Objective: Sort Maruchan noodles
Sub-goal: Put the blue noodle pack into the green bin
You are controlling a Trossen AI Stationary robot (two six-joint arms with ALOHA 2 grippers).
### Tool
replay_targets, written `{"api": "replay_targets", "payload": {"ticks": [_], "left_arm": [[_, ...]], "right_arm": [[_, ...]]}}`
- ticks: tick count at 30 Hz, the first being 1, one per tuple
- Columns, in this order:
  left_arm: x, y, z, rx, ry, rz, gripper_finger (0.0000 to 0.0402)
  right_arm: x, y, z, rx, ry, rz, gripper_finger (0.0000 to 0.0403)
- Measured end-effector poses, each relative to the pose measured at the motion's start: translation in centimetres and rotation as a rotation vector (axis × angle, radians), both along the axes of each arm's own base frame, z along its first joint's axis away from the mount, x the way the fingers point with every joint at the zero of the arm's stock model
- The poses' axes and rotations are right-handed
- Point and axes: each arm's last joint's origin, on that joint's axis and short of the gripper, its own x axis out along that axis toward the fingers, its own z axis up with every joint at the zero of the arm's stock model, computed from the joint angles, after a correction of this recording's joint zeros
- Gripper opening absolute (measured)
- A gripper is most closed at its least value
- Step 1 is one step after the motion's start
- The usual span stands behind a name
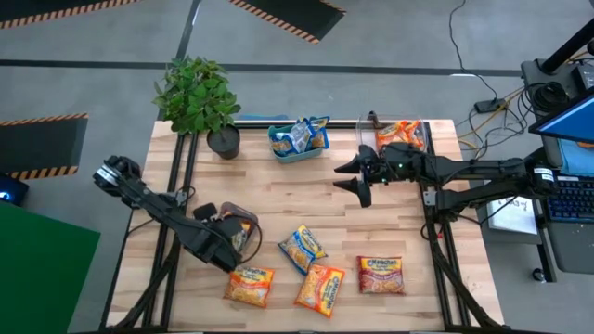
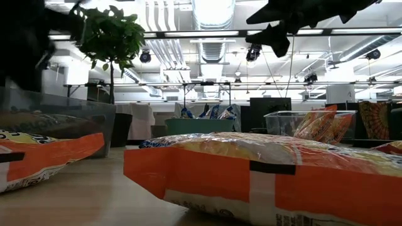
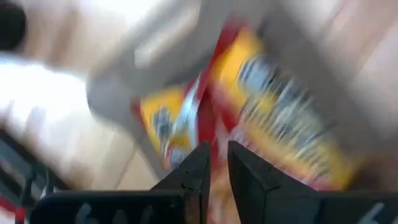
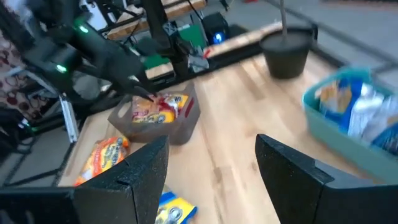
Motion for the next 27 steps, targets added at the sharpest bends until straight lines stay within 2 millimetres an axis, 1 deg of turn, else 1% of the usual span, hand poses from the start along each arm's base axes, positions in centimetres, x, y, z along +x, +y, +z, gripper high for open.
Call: {"api": "replay_targets", "payload": {"ticks": [5, 8, 11, 14, 18, 21, 27], "left_arm": [[2.3, -0.7, 3.3, 0.128, -0.241, -0.114, 0.0038], [3.8, -1.4, 4.6, 0.218, -0.377, -0.24, 0.0038], [5.2, -2.2, 5.6, 0.287, -0.471, -0.394, 0.0038], [6.4, -2.8, 6.1, 0.336, -0.538, -0.54, 0.0038], [7.4, -3.0, 6.4, 0.417, -0.574, -0.665, 0.0038], [7.8, -2.6, 6.5, 0.452, -0.564, -0.697, 0.0038], [8.1, -2.1, 6.3, 0.461, -0.549, -0.683, 0.0038]], "right_arm": [[-0.1, 1.0, -0.7, 0.088, 0.074, 0.017, 0.0225], [0.4, 2.2, -1.1, 0.127, 0.1, 0.058, 0.0216], [1.0, 3.5, -1.8, 0.169, 0.129, 0.099, 0.0203], [1.8, 4.6, -2.6, 0.204, 0.184, 0.126, 0.0196], [3.0, 5.8, -3.4, 0.268, 0.239, 0.144, 0.0195], [4.1, 6.7, -4.1, 0.293, 0.287, 0.153, 0.0195], [6.7, 8.1, -5.6, 0.286, 0.385, 0.176, 0.0195]]}}
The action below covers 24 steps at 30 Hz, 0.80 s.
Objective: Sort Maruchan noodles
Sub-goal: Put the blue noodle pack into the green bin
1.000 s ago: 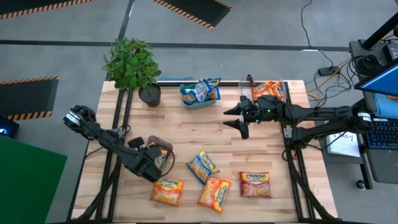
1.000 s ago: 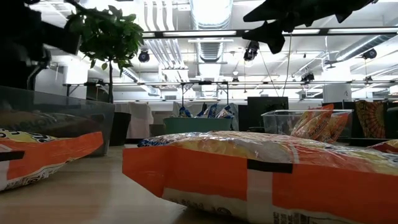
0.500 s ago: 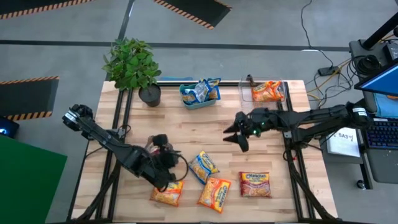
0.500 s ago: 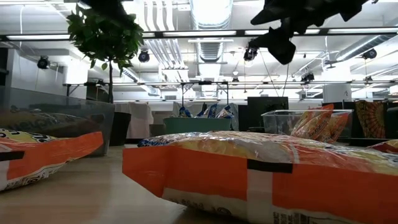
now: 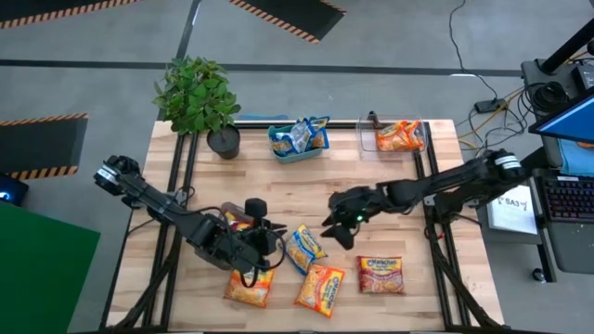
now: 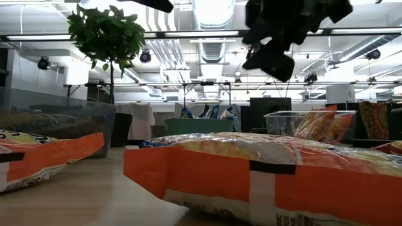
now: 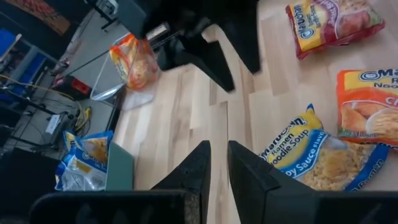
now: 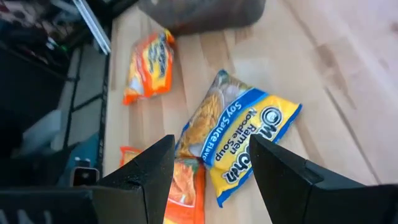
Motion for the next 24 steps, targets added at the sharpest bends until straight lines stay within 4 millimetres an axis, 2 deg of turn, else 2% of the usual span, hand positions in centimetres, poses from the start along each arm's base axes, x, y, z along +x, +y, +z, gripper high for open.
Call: {"api": "replay_targets", "payload": {"ticks": [7, 13, 18, 24], "left_arm": [[0.0, 0.0, -0.1, 0.048, 0.014, -0.009, 0.0038], [-0.2, 0.5, 0.1, 0.171, -0.023, 0.118, 0.0038], [-0.3, 0.6, 0.1, 0.184, -0.023, 0.129, 0.0038], [-0.3, 0.6, 0.0, 0.177, -0.024, 0.133, 0.0038]], "right_arm": [[3.7, 1.2, -2.6, -0.082, 0.062, 0.075, 0.0195], [6.4, 1.7, -5.3, -0.141, 0.12, 0.122, 0.0195], [8.4, 2.0, -7.1, -0.172, 0.148, 0.148, 0.0195], [10.3, 1.4, -8.8, -0.281, 0.224, 0.113, 0.0195]]}}
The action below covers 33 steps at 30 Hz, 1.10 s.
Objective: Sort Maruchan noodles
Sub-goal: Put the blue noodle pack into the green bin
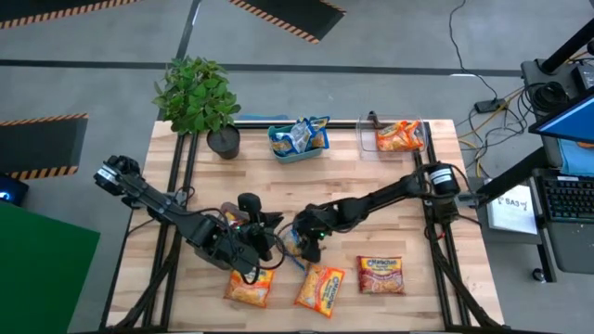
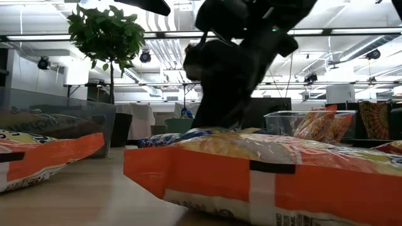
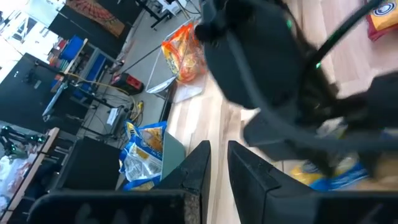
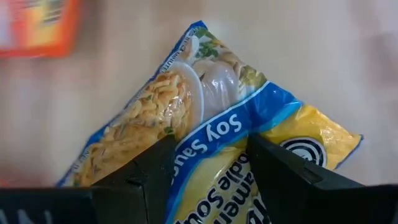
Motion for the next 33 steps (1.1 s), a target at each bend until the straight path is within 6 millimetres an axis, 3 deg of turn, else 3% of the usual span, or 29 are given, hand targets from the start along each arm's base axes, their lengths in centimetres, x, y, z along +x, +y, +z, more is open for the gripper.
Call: {"api": "replay_targets", "payload": {"ticks": [5, 9, 13, 19, 26, 33], "left_arm": [[0.0, 0.0, -0.1, -0.023, -0.01, 0.01, 0.0038], [0.2, 0.1, -0.2, -0.102, 0.004, -0.025, 0.0038], [0.6, 0.6, -0.7, -0.221, 0.039, -0.066, 0.0038], [1.6, 3.3, -2.8, -0.355, 0.096, -0.026, 0.0038], [3.5, 7.2, -6.3, -0.432, 0.184, 0.056, 0.0037], [5.2, 9.0, -9.6, -0.446, 0.274, 0.084, 0.0037]], "right_arm": [[0.7, -2.7, 0.4, -0.19, 0.064, -0.111, 0.0195], [0.3, -4.5, 2.7, -0.239, 0.055, -0.114, 0.0195], [-1.2, -5.1, 6.0, -0.251, 0.029, -0.114, 0.0195], [-5.0, -5.4, 8.1, -0.22, 0.032, -0.154, 0.0195], [-9.6, -5.5, 6.9, -0.077, -0.017, -0.332, 0.0195], [-12.0, -6.5, 4.9, 0.131, -0.001, -0.507, 0.0217]]}}
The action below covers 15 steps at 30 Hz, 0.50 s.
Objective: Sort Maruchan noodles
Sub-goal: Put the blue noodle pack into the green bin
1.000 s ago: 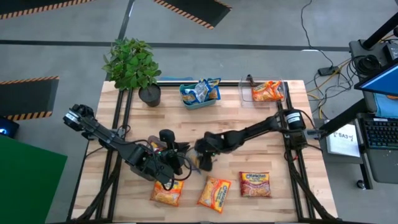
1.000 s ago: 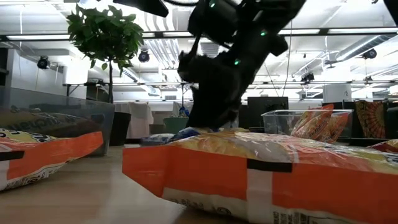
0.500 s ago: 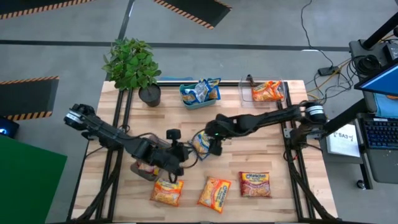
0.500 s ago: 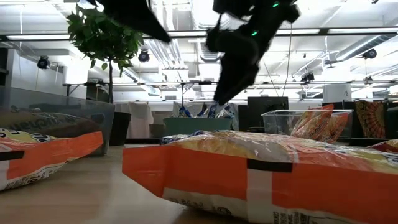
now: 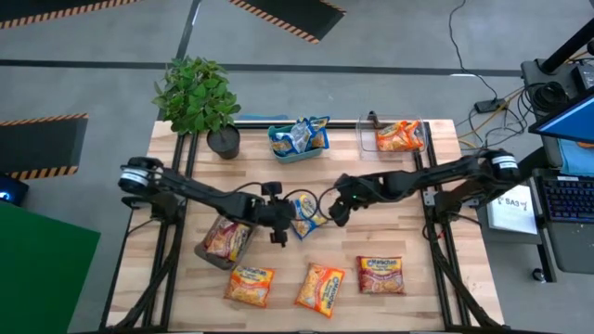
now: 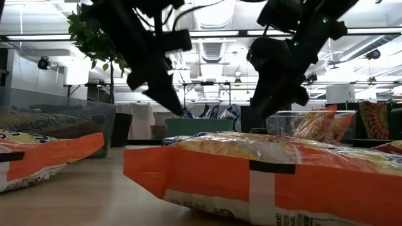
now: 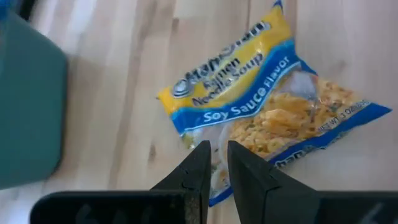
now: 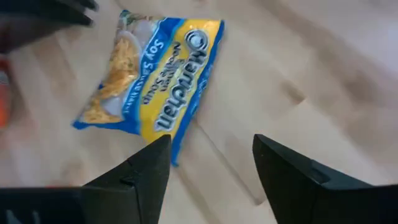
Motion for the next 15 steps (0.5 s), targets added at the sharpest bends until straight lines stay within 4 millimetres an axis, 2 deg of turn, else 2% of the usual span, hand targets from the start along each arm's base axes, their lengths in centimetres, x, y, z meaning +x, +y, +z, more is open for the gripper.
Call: {"api": "replay_targets", "payload": {"ticks": [4, 8, 15], "left_arm": [[0.2, 0.1, -1.0, -0.016, 0.042, -0.011, 0.0037], [0.3, 0.1, -1.3, -0.033, 0.056, -0.023, 0.0037], [0.5, 0.0, -2.4, -0.043, 0.092, -0.03, 0.0037]], "right_arm": [[-0.1, -0.5, -1.4, 0.099, -0.026, -0.045, 0.0248], [0.7, -0.6, -2.5, 0.18, -0.1, -0.049, 0.0272], [2.2, -1.3, -4.5, 0.209, -0.135, -0.06, 0.0288]]}}
